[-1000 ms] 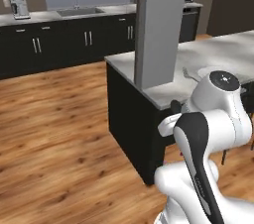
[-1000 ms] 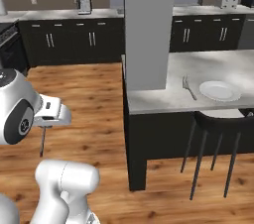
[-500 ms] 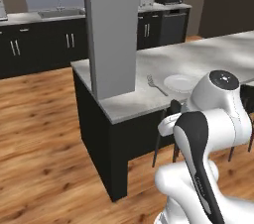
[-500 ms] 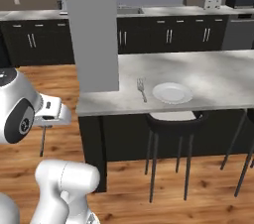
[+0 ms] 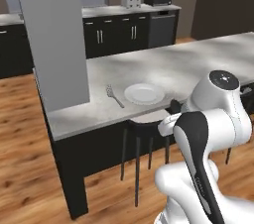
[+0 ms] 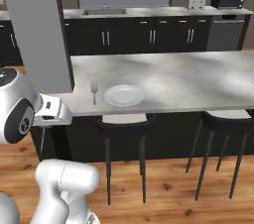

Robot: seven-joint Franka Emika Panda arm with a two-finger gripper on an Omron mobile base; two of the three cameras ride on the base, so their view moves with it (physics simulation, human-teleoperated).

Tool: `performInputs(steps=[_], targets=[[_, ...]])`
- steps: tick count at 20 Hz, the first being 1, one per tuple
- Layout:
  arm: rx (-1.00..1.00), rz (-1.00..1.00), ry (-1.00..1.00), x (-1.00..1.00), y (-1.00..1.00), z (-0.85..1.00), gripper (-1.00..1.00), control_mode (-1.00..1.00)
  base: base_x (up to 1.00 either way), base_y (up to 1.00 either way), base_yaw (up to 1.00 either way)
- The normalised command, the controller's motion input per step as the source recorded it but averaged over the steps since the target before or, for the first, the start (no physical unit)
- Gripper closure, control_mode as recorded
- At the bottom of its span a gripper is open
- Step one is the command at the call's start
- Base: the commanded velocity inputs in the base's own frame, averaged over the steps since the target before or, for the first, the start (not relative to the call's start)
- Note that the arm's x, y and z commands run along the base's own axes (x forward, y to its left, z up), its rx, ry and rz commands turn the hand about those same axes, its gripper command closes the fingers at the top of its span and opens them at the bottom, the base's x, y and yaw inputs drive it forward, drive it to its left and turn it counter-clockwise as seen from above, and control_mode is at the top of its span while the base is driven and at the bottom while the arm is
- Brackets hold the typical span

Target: Take the fork and place it on the left side of the plate. Then take the spoon and place it on the right side of the plate. Make sure they're directly next to the plate.

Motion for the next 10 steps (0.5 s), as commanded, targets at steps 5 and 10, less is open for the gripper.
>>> performInputs(steps=[5,10], targets=[[0.00,0.00,0.00,0.00,0.00,0.00,1.00,1.00,0.32,-1.00,0.04],[0.00,0.00,0.00,0.00,0.00,0.00,1.00,1.00,0.55,-0.90,0.02]])
